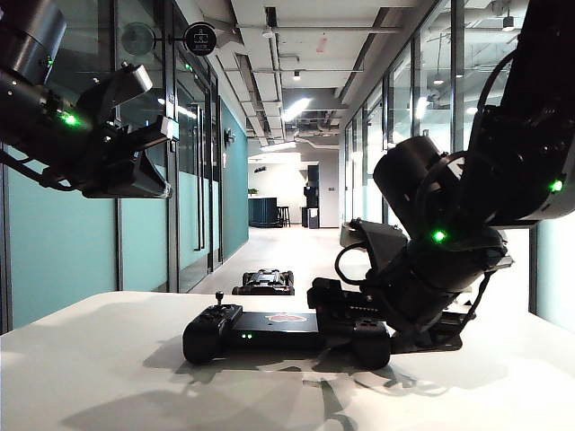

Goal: Push the left joystick on the remote control sitting on the white table forward to make the robot dog walk in a straight line until it approaches the door.

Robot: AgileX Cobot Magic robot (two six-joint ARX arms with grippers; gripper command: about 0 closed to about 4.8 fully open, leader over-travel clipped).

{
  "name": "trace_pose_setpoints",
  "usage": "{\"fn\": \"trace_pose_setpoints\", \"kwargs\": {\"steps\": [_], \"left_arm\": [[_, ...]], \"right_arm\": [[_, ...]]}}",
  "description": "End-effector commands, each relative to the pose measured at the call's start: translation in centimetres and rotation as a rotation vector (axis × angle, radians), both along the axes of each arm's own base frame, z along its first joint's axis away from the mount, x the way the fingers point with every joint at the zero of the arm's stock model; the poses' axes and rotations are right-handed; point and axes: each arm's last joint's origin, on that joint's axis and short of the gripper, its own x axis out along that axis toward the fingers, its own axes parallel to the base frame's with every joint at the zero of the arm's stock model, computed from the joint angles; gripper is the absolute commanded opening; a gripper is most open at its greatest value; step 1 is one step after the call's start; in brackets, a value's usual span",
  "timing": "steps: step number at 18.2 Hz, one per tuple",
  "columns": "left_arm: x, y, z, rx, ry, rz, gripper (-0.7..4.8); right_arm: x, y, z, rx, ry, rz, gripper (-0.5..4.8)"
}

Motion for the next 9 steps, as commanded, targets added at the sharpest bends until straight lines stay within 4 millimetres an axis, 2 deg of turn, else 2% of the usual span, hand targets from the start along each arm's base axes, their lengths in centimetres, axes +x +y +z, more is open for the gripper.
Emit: {"fn": "trace_pose_setpoints", "kwargs": {"steps": [1,4,6,9], "left_arm": [[0.06,-0.09,0.33,-0.005,-0.019,-0.009,-0.05],[0.05,-0.08,0.32,-0.005,-0.018,-0.009,-0.05],[0.03,-0.08,0.24,-0.003,-0.011,-0.009,-0.05],[0.0,-0.07,0.18,-0.001,-0.004,-0.01,-0.05]], "right_arm": [[0.25,0.08,0.35,0.004,-0.028,-0.008,3.61],[0.28,0.1,0.38,0.006,-0.031,-0.008,3.31],[0.28,0.1,0.38,0.006,-0.031,-0.007,2.92],[0.27,0.11,0.38,0.006,-0.031,-0.007,2.91]]}}
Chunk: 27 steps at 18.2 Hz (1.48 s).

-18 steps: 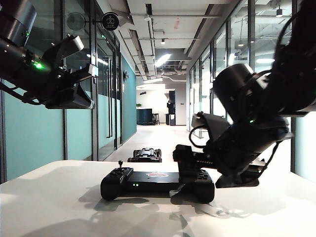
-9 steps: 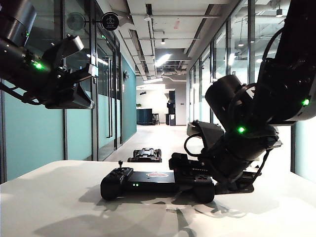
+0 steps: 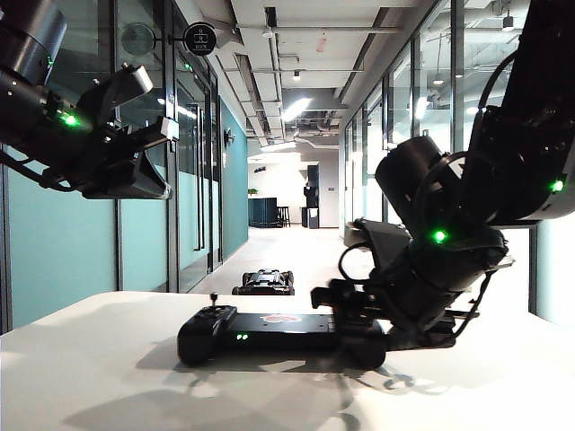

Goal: Push the left joystick on the remote control sitting on the white table forward to make the robot dog walk in a straight line until it approaches the door.

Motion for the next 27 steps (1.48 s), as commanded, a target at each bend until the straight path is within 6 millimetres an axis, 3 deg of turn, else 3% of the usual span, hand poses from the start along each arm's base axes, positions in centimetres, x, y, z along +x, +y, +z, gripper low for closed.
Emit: {"fn": "trace_pose_setpoints", "kwargs": {"steps": [1,3,4,12,18,20,27], "left_arm": [[0.0,-0.1,0.3,-0.004,-0.012,-0.013,-0.05],[0.0,-0.1,0.2,-0.009,-0.008,-0.026,-0.05],[0.0,-0.1,0.2,-0.007,-0.005,-0.026,-0.05],[0.0,-0.1,-0.6,0.013,0.043,-0.031,-0.05],[1.0,-0.7,-4.4,0.036,0.127,-0.155,-0.05],[2.1,-1.3,-5.9,0.028,0.151,-0.277,-0.05],[6.5,-2.7,-7.8,0.016,0.155,-0.346,-0.05]], "right_arm": [[0.1,0.2,0.3,0.015,-0.022,0.008,2.91],[0.2,0.2,0.3,0.016,-0.022,0.008,2.77],[0.2,0.2,0.3,0.016,-0.023,0.008,2.45],[0.3,0.1,0.5,-0.018,-0.064,-0.077,2.4],[0.5,-0.2,0.6,0.042,-0.074,-0.26,2.3],[0.5,-0.3,0.6,0.049,-0.075,-0.292,2.28],[0.5,-0.3,0.6,0.038,-0.083,-0.309,2.28]]}}
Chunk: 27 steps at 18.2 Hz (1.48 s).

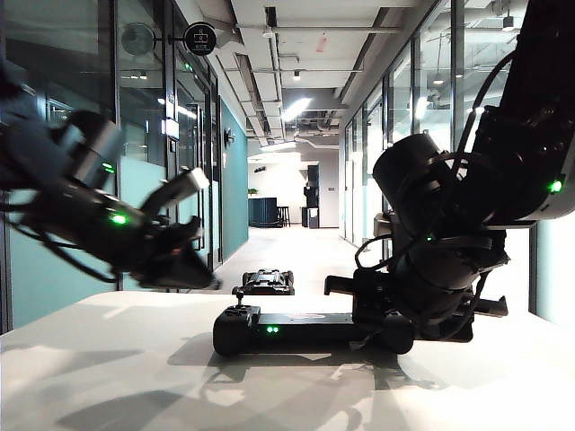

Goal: Push the left joystick on the remote control sitting on the white table forward to make the robot dog walk in a straight line until it approaches the door.

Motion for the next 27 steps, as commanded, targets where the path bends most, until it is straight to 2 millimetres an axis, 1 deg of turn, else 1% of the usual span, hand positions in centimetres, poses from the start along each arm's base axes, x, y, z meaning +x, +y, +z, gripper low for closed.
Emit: {"fn": "trace_pose_setpoints", "kwargs": {"steps": [1,6,11,18,27], "left_arm": [[1.9,-0.8,-0.2,-0.028,-0.026,-0.04,-0.05],[4.0,-2.0,-1.5,-0.04,-0.013,-0.074,-0.05],[5.2,-2.3,-2.0,-0.025,-0.021,-0.05,-0.05],[5.4,-2.2,-2.3,-0.002,-0.05,-0.005,-0.05],[5.5,-2.2,-2.6,-0.007,-0.065,-0.006,-0.05]], "right_arm": [[0.2,0.2,0.4,0.021,-0.026,-0.006,2.28],[0.2,0.2,0.4,0.022,-0.025,-0.004,2.28],[0.2,0.2,0.4,0.022,-0.025,-0.003,2.28],[0.2,0.2,0.4,0.024,-0.023,0.0,2.28],[0.2,0.2,0.3,0.02,-0.017,0.0,2.28]]}}
